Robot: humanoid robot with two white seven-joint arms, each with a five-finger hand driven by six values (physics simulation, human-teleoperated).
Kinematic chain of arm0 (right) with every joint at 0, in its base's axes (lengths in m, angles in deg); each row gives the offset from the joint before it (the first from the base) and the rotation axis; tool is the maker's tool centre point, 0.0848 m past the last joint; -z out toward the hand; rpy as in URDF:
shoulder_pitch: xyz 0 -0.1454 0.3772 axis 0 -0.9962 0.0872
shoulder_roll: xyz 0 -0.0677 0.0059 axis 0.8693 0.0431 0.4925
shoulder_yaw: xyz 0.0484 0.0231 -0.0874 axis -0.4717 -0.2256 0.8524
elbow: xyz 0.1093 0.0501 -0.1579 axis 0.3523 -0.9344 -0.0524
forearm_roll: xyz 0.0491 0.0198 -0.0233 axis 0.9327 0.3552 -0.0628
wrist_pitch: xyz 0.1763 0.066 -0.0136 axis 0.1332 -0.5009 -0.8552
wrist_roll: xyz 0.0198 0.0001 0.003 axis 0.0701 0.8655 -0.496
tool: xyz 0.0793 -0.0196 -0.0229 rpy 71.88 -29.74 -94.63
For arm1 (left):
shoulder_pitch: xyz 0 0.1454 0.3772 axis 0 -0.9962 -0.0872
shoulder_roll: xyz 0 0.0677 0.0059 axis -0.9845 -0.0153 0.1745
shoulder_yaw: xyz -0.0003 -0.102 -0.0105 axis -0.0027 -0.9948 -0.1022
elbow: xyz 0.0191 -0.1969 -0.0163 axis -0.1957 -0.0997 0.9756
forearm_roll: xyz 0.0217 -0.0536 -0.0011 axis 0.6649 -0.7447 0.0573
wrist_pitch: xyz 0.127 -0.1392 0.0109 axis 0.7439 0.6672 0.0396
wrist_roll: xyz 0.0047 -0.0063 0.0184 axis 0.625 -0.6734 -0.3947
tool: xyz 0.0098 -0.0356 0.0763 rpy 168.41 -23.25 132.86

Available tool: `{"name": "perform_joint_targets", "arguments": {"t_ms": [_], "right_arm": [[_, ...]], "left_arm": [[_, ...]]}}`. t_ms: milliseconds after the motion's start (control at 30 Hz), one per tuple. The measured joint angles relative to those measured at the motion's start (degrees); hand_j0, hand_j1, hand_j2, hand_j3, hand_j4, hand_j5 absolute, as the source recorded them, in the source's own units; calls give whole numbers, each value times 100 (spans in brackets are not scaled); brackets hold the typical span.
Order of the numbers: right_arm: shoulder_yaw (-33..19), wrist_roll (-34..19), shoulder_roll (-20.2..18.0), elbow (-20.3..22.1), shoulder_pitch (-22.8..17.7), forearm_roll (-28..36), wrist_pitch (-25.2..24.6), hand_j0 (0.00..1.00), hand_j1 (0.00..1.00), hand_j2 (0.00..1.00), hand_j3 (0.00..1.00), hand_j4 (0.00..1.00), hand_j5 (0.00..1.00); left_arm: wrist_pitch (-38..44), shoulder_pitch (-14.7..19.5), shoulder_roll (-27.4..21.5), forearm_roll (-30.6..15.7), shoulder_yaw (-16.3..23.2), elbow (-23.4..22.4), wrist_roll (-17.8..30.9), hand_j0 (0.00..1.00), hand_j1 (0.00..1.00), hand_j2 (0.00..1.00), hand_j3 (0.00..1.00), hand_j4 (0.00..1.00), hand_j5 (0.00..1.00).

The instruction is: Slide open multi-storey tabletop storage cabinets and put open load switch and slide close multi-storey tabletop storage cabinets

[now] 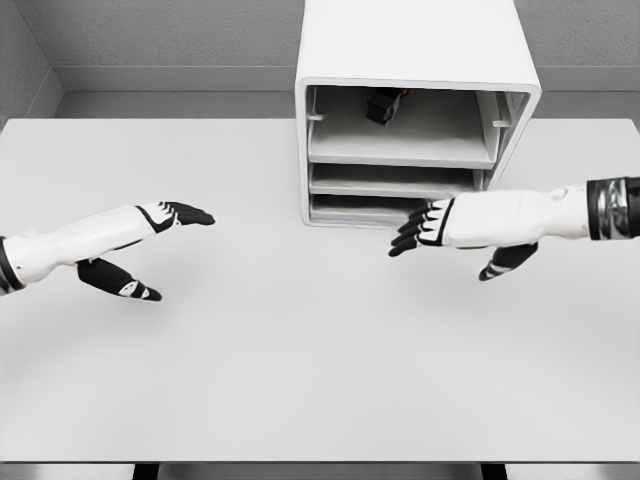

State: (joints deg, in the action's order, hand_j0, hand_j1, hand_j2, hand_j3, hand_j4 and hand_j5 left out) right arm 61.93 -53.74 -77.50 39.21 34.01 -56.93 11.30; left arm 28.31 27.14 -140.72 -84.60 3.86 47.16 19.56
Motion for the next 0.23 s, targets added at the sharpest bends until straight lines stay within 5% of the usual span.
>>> {"name": "perform_joint_targets", "arguments": {"t_ms": [233], "right_arm": [[340, 39, -69, -204, 9, -8, -1, 100, 100, 100, 100, 100, 100]], "left_arm": [[0, -9, -24, 12, 0, -158, -1, 100, 100, 100, 100, 100, 100]]}}
